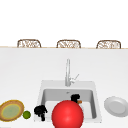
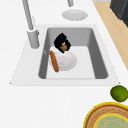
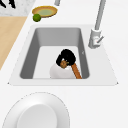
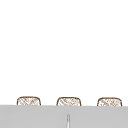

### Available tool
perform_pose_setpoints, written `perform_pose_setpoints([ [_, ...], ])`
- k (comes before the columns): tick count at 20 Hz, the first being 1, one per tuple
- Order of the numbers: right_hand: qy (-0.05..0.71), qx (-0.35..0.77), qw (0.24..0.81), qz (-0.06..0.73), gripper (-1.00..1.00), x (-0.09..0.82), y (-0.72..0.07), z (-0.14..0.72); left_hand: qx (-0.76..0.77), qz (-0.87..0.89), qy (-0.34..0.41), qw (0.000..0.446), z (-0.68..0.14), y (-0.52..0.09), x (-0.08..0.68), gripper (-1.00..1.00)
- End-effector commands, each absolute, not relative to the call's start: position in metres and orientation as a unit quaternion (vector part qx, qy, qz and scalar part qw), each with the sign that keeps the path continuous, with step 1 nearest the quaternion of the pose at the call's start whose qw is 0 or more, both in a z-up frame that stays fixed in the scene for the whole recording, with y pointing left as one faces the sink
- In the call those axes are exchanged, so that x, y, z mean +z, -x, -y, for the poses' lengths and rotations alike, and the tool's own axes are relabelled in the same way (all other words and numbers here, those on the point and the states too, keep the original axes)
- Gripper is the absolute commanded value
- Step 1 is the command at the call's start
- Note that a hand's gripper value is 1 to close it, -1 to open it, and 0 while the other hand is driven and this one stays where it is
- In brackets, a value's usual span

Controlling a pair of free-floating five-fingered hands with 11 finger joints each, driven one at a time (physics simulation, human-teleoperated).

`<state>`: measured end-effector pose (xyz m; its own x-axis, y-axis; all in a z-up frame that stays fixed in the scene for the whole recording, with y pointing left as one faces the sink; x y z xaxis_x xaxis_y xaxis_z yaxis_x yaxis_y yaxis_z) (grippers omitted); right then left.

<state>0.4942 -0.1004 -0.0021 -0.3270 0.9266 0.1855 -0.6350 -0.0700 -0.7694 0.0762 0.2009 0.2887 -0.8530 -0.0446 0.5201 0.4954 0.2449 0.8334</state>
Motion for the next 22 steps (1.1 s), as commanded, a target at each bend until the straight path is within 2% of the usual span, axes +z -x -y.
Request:
perform_pose_setpoints([
  [1,0.214,0.677,0.577,0.403,1.00,0.023,-0.494,0.100,-0.596,0.756,0.149,0.226,-0.201,-0.076,0.289,0.00],
  [11,0.235,0.681,0.549,0.424,1.00,0.074,-0.491,0.119,-0.596,0.756,0.149,0.226,-0.201,-0.076,0.289,0.00],
  [22,0.231,0.679,0.549,0.430,1.00,0.130,-0.484,0.159,-0.596,0.756,0.149,0.226,-0.201,-0.076,0.289,0.00],
])
